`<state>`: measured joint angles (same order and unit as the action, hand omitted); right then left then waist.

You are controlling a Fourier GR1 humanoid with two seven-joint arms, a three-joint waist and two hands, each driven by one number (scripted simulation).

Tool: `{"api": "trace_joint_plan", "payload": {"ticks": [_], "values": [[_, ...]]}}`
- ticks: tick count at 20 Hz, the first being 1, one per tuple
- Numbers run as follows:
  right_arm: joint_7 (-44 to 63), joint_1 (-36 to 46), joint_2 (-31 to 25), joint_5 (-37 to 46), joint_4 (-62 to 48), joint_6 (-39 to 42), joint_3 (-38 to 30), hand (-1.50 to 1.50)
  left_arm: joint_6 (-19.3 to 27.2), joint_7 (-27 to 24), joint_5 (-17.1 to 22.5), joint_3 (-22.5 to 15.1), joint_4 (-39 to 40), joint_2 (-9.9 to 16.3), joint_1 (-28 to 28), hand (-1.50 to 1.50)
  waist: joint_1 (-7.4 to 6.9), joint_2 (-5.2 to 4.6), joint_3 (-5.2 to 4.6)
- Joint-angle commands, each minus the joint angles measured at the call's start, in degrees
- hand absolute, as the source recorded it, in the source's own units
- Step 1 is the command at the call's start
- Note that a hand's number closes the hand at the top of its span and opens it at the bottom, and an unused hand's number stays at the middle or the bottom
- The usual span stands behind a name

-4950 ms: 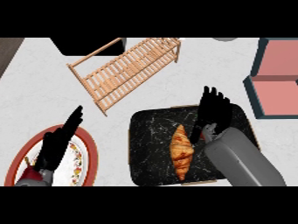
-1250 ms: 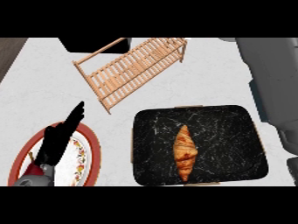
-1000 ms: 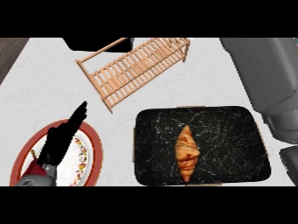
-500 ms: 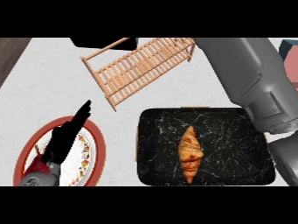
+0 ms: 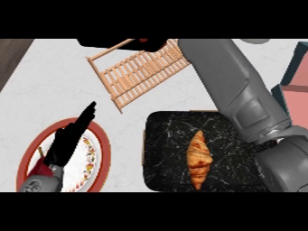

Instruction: Pick the bell pepper from the tray and place it in the tiered shelf

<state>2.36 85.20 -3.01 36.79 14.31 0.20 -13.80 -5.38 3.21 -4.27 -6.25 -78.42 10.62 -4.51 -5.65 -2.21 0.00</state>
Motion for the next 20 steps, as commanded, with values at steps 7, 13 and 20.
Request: {"api": "trace_joint_plan", "payload": {"ticks": [7,13,20], "values": [[-3.26,0.63,2.04,-16.20,-0.17,-0.92,-16.22,-1.50,-0.39,1.30,0.12,0.80,-0.42,0.81,-1.00,0.00,-0.26,-0.05,-0.01],[-7.01,-0.21,-3.13,-19.50,2.70,-10.16,-21.10,-1.50,1.14,-0.77,-0.70,0.25,0.14,-0.63,1.59,0.00,0.91,0.33,-0.06],[-4.64,-2.23,-13.94,-20.02,1.87,-16.79,-24.15,-1.50,1.60,-0.09,-0.87,0.41,-0.50,-0.97,1.06,0.00,2.20,0.56,-0.03]]}}
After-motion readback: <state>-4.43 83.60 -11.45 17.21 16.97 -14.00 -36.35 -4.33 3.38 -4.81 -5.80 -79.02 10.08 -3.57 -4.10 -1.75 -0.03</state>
